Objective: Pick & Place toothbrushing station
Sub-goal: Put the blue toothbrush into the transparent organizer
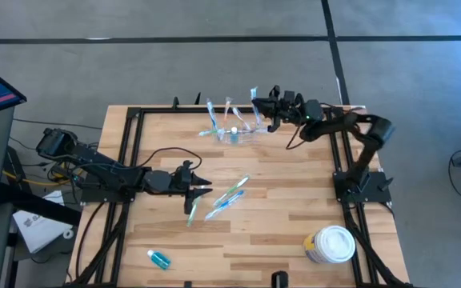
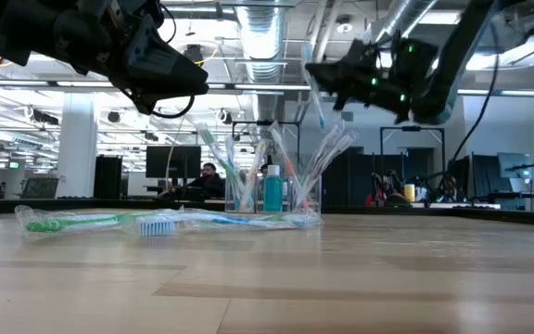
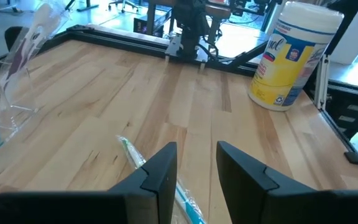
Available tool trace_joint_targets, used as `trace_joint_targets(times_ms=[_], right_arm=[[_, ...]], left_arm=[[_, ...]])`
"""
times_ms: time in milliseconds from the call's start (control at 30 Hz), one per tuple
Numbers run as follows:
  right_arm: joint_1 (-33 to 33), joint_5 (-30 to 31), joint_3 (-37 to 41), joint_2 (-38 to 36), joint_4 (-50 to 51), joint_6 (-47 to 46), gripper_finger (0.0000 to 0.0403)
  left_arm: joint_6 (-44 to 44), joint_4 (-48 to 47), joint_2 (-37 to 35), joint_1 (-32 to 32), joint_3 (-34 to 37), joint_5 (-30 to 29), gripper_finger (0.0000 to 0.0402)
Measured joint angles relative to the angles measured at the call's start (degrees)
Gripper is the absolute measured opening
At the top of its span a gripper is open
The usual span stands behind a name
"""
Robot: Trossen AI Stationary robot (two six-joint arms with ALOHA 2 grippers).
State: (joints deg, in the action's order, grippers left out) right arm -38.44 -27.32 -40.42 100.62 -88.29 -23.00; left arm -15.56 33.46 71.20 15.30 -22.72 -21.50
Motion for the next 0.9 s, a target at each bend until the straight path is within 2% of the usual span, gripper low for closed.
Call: trace_joint_targets(times_ms=[267, 467, 900], right_arm=[[-2.22, -2.57, -5.62, 10.92, -1.31, -3.81, 0.0], [-4.99, -7.3, -7.88, 12.15, -1.51, -5.82, 0.0], [-5.83, -7.58, -7.9, 12.26, -0.76, -3.66, 0.0]], left_arm=[[0.53, 0.06, 0.0, -0.01, 0.0, -0.16, 0.0106], [0.71, 0.04, 0.0, -0.34, 0.0, -0.96, 0.0106], [0.73, 0.04, 0.0, -0.34, 0.0, -1.18, 0.0106]])
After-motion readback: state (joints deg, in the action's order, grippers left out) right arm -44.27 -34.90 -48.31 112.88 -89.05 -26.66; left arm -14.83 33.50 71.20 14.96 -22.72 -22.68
